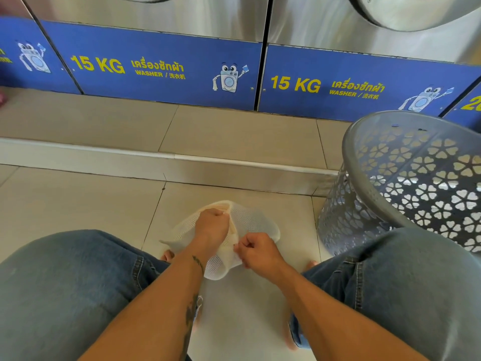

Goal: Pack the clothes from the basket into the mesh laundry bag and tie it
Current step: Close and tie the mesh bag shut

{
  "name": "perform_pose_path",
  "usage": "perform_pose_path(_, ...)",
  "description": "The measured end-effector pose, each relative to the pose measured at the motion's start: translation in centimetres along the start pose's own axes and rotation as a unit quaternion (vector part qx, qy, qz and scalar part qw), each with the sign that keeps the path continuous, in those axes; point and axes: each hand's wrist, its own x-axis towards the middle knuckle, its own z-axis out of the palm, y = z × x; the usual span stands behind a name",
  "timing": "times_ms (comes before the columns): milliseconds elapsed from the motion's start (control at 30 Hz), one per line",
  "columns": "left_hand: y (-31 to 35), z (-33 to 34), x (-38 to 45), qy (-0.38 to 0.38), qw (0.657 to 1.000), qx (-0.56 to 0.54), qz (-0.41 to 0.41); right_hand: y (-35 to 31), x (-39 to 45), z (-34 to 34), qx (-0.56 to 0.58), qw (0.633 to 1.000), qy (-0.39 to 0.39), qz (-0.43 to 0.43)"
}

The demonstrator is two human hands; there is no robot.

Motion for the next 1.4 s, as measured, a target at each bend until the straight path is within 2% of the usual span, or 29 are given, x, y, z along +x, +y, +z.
perform_pose_path(167,-0.1,0.1,0.1,-0.002,1.0,0.012,0.025,0.3,0.4,-0.9,-0.058,0.995,-0.08,0.008)
perform_pose_path(267,0.0,0.1,0.1,-0.024,0.999,0.019,0.041,0.0,0.3,-1.5,-0.014,0.994,-0.092,0.061)
perform_pose_path(400,1.0,-0.2,-0.2,-0.023,0.995,0.052,0.087,-0.5,0.9,-2.6,0.025,0.993,0.009,0.113)
perform_pose_path(500,2.4,-0.5,-0.4,-0.034,0.984,0.059,0.163,-1.0,1.5,-3.7,0.033,0.987,0.085,0.134)
perform_pose_path(667,4.5,-2.0,-0.7,-0.104,0.966,0.07,0.227,-1.0,2.4,-4.3,-0.002,0.971,0.189,0.145)
perform_pose_path(767,2.1,-3.1,-0.2,-0.09,0.977,0.117,0.155,-0.6,3.0,-3.6,0.001,0.973,0.175,0.151)
perform_pose_path(833,-1.2,-4.2,0.6,-0.129,0.974,0.183,0.042,-0.1,3.2,-2.9,-0.02,0.976,0.144,0.162)
perform_pose_path(900,-4.3,-5.1,0.8,-0.167,0.96,0.201,-0.1,0.5,3.2,-2.3,-0.042,0.978,0.113,0.172)
perform_pose_path(967,-5.5,-5.7,0.5,-0.124,0.956,0.18,-0.197,1.1,3.1,-2.1,-0.04,0.976,0.098,0.189)
perform_pose_path(1000,-6.0,-5.9,0.8,-0.083,0.958,0.171,-0.213,1.5,3.3,-2.1,-0.038,0.975,0.095,0.198)
perform_pose_path(1100,-6.9,-5.9,2.2,-0.006,0.965,0.168,-0.203,2.4,4.1,-2.0,-0.036,0.97,0.085,0.224)
perform_pose_path(1200,-6.7,-5.5,2.0,0.017,0.969,0.16,-0.189,2.7,5.2,-1.3,-0.021,0.971,0.073,0.228)
perform_pose_path(1333,-6.8,-3.9,2.3,-0.071,0.982,0.103,-0.142,2.7,7.6,-0.5,-0.006,0.975,0.068,0.211)
perform_pose_path(1400,-7.7,-2.8,3.1,-0.109,0.977,0.126,-0.132,3.2,8.9,-0.2,-0.009,0.975,0.056,0.213)
